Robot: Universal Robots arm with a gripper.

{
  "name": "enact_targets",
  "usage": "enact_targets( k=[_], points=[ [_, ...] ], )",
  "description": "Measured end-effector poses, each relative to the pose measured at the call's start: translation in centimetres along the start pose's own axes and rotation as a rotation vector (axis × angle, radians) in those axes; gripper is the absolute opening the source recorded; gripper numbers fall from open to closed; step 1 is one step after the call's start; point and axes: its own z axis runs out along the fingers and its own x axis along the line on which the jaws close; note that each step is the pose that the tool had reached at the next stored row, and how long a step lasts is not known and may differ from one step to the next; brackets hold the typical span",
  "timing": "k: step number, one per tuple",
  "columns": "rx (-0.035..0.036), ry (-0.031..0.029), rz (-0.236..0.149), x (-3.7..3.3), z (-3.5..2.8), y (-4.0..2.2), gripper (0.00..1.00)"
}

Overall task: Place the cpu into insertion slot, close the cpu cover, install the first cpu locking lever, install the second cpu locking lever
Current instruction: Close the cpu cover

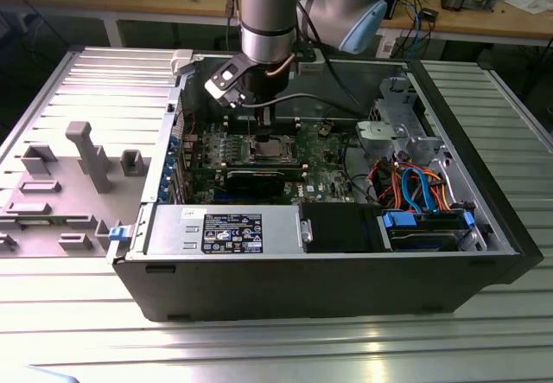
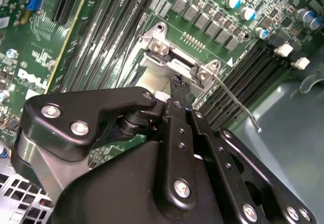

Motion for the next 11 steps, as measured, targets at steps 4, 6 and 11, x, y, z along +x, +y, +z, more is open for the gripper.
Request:
enact_targets(
  k=[4,6,11],
  points=[
    [0.0000,0.0001,0.000,0.01,0.62,-0.23,0.11],
    [0.0000,0.0001,0.000,0.02,1.05,-0.43,0.11],
    [0.0001,-0.0001,0.000,0.02,1.38,-0.51,0.11]
  ],
)
